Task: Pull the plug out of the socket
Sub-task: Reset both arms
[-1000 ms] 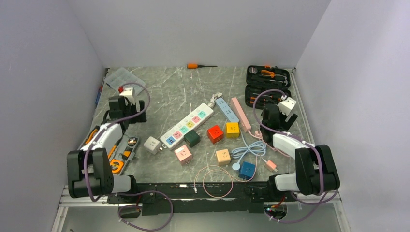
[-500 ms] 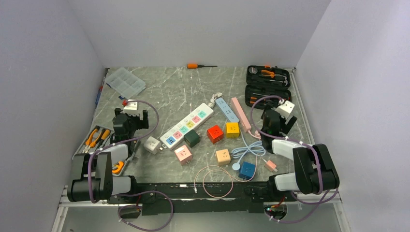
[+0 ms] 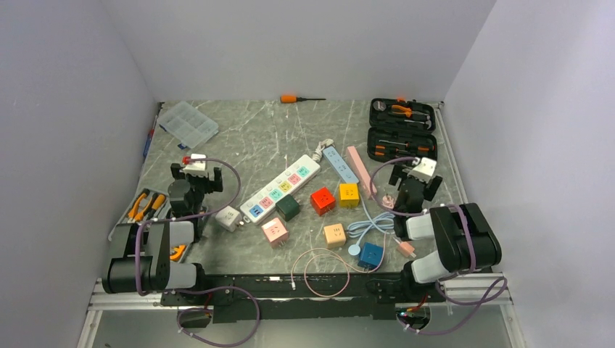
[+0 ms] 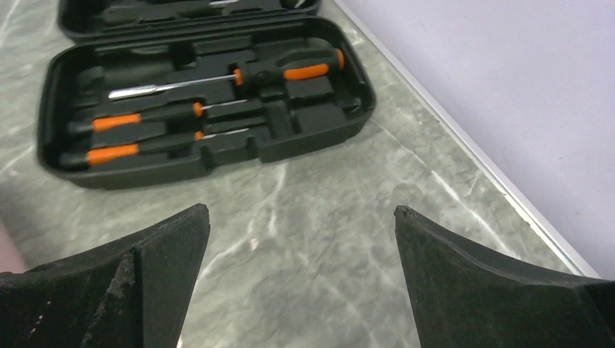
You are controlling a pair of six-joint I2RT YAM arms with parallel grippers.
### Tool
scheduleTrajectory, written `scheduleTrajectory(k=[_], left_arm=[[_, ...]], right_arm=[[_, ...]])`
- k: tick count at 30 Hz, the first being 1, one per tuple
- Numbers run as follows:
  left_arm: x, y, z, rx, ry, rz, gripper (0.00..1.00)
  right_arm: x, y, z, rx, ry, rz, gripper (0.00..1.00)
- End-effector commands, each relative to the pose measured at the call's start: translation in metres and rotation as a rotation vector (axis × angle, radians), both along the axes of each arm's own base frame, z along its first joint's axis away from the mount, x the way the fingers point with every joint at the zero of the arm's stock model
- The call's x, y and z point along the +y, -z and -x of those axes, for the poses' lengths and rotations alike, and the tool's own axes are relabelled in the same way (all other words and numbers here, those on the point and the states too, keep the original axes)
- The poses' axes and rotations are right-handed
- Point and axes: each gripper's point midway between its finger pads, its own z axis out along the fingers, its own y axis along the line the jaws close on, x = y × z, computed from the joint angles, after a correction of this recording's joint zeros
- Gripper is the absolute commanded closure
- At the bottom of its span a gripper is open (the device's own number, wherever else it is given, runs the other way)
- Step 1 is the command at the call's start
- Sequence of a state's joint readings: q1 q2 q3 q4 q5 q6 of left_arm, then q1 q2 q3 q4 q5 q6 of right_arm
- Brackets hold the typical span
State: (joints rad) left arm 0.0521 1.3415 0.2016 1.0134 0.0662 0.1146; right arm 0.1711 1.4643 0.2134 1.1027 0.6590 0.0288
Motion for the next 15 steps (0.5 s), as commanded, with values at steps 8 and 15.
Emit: scheduleTrajectory(k=[8, 15], left_arm=[[0.0045, -0.0199, -0.0097, -0.067, -0.022, 0.015, 0.01], [0.0037, -0.0194, -0.01, -0.063, -0.018, 0.017, 0.0]], right_arm=[[-0.0035, -0.0086, -0.0201, -0.067, -0.098, -0.088, 0.0], [-0.0028, -0.0096, -0.0203, -0.074, -0.106, -0.086, 0.0]])
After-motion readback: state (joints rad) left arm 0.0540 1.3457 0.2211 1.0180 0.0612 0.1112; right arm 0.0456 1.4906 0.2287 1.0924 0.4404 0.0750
